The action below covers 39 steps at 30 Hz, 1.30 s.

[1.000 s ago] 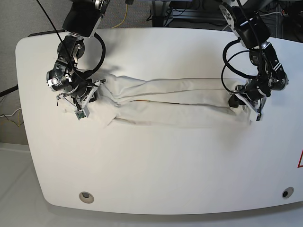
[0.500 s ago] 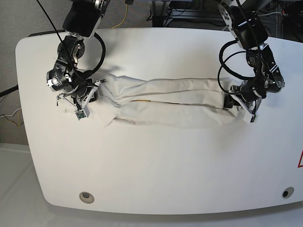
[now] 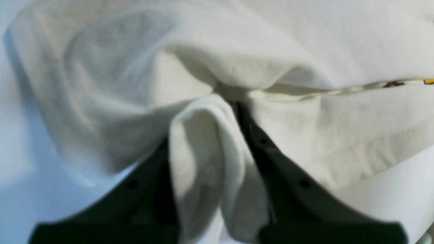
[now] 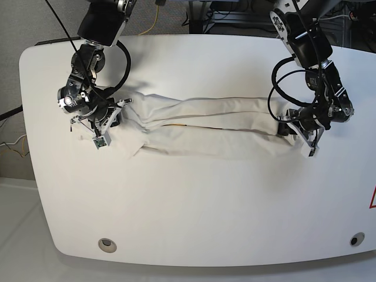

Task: Fold the T-shirt properly
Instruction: 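Lift the strip end with the left gripper and carry it toward the right gripper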

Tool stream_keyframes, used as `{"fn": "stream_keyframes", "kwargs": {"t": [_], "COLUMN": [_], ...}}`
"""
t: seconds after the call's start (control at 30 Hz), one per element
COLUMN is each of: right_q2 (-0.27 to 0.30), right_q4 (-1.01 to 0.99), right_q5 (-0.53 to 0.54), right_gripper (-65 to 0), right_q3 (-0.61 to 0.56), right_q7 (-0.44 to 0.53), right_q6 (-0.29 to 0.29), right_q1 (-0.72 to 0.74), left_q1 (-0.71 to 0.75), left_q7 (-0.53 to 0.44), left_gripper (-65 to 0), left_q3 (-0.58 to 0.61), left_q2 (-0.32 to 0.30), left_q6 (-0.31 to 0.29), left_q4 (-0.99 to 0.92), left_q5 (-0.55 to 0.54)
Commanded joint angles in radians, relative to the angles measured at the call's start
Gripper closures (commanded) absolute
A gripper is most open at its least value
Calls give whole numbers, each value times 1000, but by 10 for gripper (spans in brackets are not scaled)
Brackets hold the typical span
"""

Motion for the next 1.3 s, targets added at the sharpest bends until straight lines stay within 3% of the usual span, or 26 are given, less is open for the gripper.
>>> {"fn": "stream_keyframes", "kwargs": {"t": [0.0,0.3,0.73,0.97,1.27], "right_q2": [3,0,-1,-1,-1], "right_q4": [-19,-19,-19,-19,-19], "right_q5": [-67,-65,-65,-62,-61], "right_gripper": [0,0,0,0,0], "right_q3": [2,2,7,7,7], "right_q7": [-110,-108,-108,-108,-108], "right_q6": [9,9,9,9,9], "right_q1": [-25,-25,-25,-25,-25], "left_q1": [-41,-64,-61,-57,-14], "left_q7": [29,78,81,62,-60], "left_gripper": [-26,-26,-26,-26,-26], "left_q3": [2,8,148,223,389], "left_q2": [14,101,218,219,219], "left_q6": [-1,-1,-1,-1,-1], "left_q4": [38,156,232,232,204], "left_q5": [-6,-6,-6,-6,-40]}}
